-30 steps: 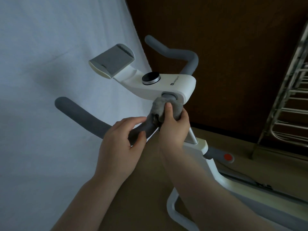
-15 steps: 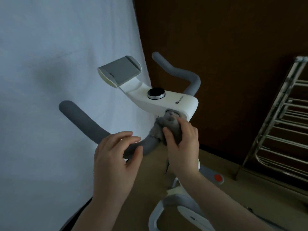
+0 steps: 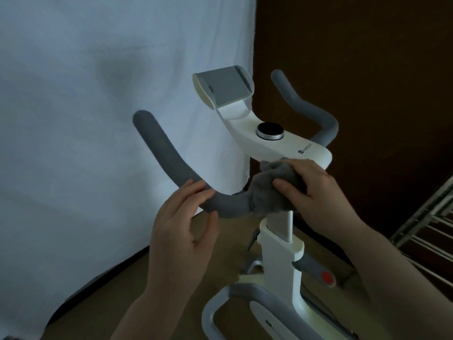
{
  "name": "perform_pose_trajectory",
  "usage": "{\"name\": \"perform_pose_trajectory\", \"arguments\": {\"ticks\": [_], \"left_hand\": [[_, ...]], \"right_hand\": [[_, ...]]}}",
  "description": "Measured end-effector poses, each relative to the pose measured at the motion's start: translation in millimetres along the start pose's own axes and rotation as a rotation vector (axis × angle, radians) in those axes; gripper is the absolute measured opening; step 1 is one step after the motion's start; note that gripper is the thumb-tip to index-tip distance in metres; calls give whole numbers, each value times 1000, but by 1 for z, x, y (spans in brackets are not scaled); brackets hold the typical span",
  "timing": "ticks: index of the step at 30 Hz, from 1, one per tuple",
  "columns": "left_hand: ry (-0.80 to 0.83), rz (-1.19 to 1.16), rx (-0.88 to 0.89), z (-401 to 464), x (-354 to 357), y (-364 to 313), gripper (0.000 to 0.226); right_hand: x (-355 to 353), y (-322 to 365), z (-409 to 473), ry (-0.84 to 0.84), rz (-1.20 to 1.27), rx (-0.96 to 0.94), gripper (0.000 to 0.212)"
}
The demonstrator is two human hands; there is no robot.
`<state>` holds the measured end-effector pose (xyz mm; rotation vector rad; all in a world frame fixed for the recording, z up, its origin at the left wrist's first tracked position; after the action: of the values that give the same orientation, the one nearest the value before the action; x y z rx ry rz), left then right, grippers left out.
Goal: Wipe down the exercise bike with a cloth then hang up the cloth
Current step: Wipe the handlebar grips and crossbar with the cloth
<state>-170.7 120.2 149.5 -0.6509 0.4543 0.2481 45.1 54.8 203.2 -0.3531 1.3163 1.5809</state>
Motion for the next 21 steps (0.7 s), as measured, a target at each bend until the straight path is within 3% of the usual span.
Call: {"name": "perform_pose_trajectory", "arguments": {"ticks": [4, 8, 13, 17, 21], "left_hand": [[-28, -2, -128, -8, -8, -1, 41], [-3, 14, -192, -8, -14, -10, 46], [-1, 67, -196, -8, -8, -14, 40], [-58, 125, -230, -6, -4, -16, 37], [-103, 121, -229, -7, -3, -18, 36]], "right_hand": [[28, 35, -1, 136, 59, -154, 20], [29, 36, -3, 198, 74, -150, 38], [42, 38, -15, 149, 91, -160, 38], [57, 49, -9, 39, 63, -111, 55], [48, 40, -18, 92, 31, -201, 43]]}}
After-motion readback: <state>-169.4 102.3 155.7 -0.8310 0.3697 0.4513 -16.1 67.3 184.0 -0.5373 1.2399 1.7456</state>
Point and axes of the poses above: each hand's wrist, its own z-axis towards the middle knuckle, its own x-axis out of the palm, y = z × x, the point moved 1 cm from there along z, towards the middle knuckle, and after that the axes turned 7 degrees about x, right-handed, at the moved point
